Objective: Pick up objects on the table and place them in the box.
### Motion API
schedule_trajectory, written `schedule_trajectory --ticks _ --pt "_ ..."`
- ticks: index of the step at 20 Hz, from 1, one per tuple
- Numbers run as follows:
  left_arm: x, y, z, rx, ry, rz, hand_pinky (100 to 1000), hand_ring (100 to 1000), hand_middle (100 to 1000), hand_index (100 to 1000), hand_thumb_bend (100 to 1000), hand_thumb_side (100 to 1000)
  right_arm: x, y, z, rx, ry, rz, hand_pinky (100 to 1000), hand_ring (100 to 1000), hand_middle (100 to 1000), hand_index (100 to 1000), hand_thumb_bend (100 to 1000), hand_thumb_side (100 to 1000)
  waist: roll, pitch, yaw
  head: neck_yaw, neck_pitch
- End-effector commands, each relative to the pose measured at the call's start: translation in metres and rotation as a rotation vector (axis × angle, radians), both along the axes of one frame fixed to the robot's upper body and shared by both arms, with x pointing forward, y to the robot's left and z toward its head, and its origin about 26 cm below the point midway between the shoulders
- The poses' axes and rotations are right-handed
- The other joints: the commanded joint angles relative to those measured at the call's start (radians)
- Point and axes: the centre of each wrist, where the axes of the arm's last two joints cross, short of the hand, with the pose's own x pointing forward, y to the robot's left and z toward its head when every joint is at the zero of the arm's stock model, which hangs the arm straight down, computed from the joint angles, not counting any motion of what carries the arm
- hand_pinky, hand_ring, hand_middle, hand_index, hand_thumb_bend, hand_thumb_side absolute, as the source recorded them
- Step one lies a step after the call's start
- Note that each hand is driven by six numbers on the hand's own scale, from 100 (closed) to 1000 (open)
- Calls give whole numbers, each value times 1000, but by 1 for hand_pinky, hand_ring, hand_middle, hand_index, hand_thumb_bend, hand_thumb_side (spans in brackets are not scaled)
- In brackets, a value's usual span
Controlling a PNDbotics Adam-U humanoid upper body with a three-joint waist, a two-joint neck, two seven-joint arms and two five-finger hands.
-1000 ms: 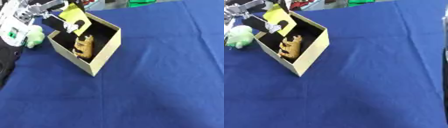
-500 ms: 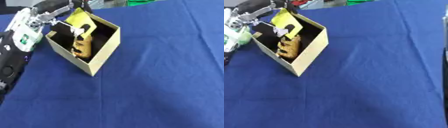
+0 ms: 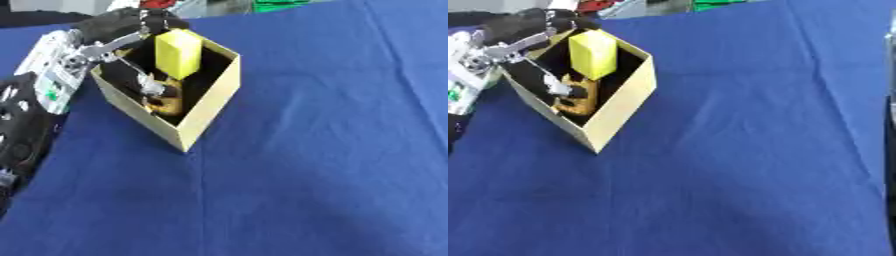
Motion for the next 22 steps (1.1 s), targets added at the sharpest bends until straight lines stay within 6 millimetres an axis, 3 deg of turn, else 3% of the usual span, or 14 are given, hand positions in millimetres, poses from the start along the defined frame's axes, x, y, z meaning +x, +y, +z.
schedule_trajectory --ticks 1,8,16,22 --pt "-2 6 10 -5 -50 16 855 888 850 959 852 837 -6 -2 7 2 -29 5 936 988 757 927 100 711 -5 -28 4 -2 -3" --pt "-13 12 27 -128 -131 22 843 868 834 941 679 791 -5 -4 3 -1 -16 -5 937 989 758 927 100 710 -9 -43 30 -14 12" --pt "-40 52 46 -283 -169 86 837 848 810 908 629 761 -3 -6 -1 -24 -22 -24 932 986 762 925 100 709 -17 -65 69 -31 47" --pt "-55 82 45 -308 -156 168 838 854 812 901 639 762 -2 -8 -2 -46 -73 -49 921 980 775 923 100 719 -24 -70 86 -31 58"
